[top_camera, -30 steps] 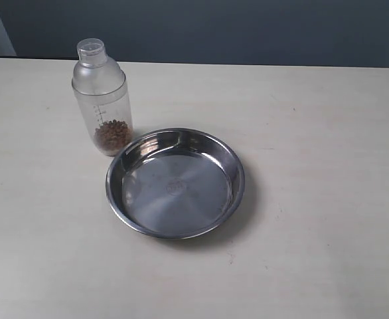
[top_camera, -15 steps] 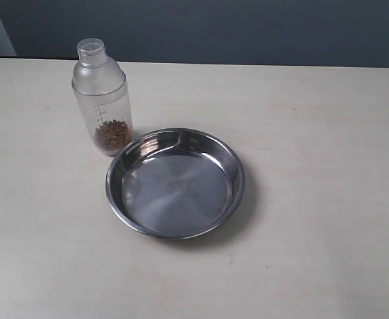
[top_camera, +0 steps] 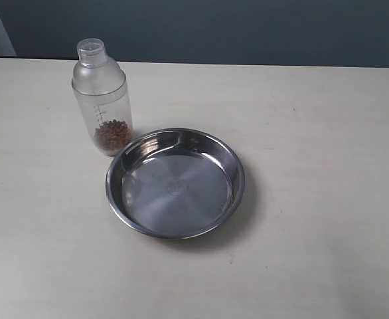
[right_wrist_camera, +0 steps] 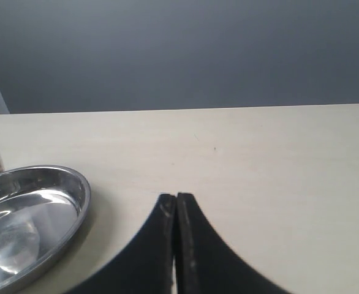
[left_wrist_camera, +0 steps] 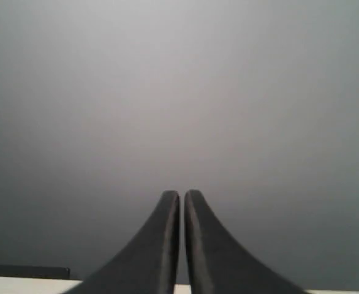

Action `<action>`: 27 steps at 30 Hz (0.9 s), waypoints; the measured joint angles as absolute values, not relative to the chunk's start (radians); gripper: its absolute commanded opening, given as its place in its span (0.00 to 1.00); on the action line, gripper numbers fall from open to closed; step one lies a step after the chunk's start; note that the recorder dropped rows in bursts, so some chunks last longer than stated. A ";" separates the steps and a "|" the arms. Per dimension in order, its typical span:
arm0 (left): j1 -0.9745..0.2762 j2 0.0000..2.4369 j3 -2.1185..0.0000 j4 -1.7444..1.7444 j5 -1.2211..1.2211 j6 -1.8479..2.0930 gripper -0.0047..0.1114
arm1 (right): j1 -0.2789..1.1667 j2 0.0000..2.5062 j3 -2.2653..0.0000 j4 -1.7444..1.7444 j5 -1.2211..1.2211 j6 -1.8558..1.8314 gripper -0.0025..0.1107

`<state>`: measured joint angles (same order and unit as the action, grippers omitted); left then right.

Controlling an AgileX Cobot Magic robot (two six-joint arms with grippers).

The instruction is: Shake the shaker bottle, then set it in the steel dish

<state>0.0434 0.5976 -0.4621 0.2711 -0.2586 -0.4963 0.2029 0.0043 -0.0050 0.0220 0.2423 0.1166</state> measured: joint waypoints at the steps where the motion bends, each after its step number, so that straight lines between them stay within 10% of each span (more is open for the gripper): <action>1: 0.043 0.626 -0.482 0.364 -0.254 -0.579 0.32 | 0.203 0.004 -0.005 0.022 0.242 0.117 0.01; 5: 0.031 0.720 -0.544 0.871 -0.275 -1.032 0.57 | 0.203 0.004 -0.005 0.022 0.242 0.117 0.01; 11: 0.007 0.920 -0.666 1.631 -0.531 -1.796 0.61 | 0.203 0.004 -0.005 0.022 0.242 0.117 0.01; 27: 0.001 0.975 -0.764 1.695 -0.725 -1.770 0.79 | 0.203 0.004 -0.005 0.022 0.242 0.117 0.01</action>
<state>0.0006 0.9753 -0.7640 1.6947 -0.7246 -1.7704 0.2029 0.0043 -0.0050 0.0220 0.2423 0.1166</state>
